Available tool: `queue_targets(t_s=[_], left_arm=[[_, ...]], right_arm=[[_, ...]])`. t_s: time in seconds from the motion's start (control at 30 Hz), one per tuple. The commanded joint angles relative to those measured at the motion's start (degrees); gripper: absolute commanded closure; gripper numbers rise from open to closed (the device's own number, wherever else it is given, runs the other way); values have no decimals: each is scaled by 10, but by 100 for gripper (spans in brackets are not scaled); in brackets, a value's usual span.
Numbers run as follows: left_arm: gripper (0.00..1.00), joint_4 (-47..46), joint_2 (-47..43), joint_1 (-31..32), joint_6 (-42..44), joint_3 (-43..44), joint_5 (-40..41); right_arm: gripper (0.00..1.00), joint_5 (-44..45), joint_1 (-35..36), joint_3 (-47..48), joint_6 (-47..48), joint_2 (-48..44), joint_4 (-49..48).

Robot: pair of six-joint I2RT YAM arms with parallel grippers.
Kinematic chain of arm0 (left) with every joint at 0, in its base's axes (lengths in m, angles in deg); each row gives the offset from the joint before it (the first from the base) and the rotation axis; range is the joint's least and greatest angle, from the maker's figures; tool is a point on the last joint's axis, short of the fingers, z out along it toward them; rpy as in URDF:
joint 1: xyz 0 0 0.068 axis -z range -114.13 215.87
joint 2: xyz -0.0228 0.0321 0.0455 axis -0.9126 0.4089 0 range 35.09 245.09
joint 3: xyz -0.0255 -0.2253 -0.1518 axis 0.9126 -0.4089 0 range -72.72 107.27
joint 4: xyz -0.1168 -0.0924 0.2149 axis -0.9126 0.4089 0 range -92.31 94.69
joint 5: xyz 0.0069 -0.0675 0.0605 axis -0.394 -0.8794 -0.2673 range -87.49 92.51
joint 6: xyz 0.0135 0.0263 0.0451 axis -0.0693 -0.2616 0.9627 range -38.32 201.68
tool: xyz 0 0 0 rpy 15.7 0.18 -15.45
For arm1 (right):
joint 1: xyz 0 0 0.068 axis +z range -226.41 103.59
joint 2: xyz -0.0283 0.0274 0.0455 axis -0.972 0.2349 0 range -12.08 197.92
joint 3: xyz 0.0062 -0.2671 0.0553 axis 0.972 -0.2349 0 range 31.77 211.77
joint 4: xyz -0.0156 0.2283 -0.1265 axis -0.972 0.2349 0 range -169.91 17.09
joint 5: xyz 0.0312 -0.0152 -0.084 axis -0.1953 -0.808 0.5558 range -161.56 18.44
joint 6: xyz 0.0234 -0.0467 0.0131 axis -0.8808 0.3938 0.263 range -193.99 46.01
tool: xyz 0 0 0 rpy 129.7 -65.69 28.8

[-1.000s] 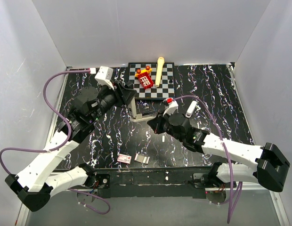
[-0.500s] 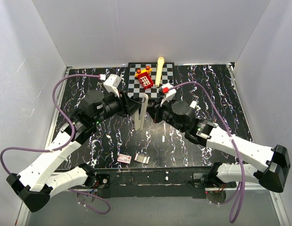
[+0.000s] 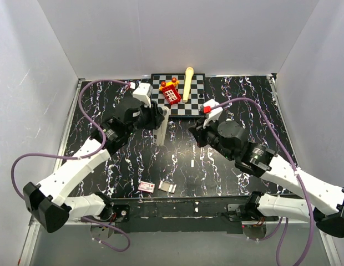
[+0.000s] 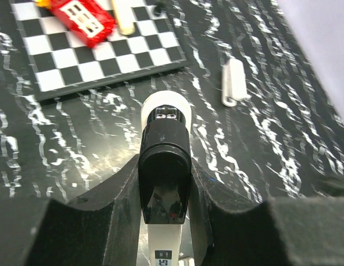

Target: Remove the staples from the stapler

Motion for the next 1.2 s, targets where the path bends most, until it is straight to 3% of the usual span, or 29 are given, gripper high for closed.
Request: queue_targets(t_s=[0.0,0.27,0.5,1.03,1.1,1.17], left_arm=[[100,-7,22,-29,40,60,104],[100,2,113,-184,51,85,66],[100,23,214,-263,50,131,52],[100,67,432,-325,62,217,62],[97,67,446,-327,64,220,59],[87,76,461,-329,64,228,63]], right_arm=[[99,63,-12,-7,8,-37,53],[99,69,-58,-42,-38,-78,118],[99,39,-107,-64,-71,-81,131],[99,-6,-147,-83,-92,-65,129],[99,-9,-152,-83,-93,-62,131],[99,-11,-156,-82,-94,-61,136]])
